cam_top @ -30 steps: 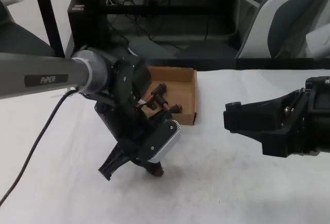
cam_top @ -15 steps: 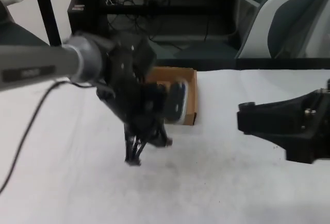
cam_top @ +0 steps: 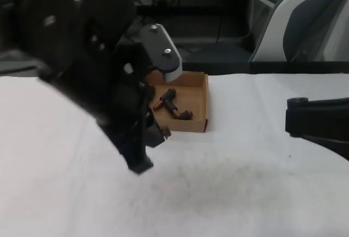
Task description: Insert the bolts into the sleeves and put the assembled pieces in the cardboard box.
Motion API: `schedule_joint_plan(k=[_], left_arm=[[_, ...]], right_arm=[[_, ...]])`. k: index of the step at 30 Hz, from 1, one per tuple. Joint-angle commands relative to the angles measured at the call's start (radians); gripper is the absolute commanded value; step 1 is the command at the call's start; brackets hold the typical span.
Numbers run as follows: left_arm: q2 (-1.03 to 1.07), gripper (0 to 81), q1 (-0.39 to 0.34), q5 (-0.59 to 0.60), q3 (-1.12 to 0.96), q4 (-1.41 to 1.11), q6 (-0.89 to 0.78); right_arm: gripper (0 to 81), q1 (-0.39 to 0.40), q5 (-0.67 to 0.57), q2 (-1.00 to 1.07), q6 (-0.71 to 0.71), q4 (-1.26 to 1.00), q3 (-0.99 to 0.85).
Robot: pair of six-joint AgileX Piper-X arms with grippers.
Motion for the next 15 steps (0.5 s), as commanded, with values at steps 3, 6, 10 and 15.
schedule_joint_plan(k=[3,6,10,15], left_arm=[[-0.222,1.7,-0.074,-0.084,0.127,-0.149,-0.307],[-0.328,1.7,-0.103,-0.144,0.217,-0.322,-0.493],[-0.406,1.7,-0.093,-0.175,0.335,-0.562,-0.625],[-0.397,1.7,-0.033,-0.110,0.398,-0.708,-0.643]], right_arm=[[0.6,-0.003,-0.007,-0.004,0.004,0.004,-0.003],[0.6,-0.003,-0.007,0.005,0.004,0.004,-0.003],[0.6,-0.003,-0.007,0.044,0.002,0.004,-0.003],[0.6,-0.003,-0.037,0.145,0.002,-0.046,-0.003]])
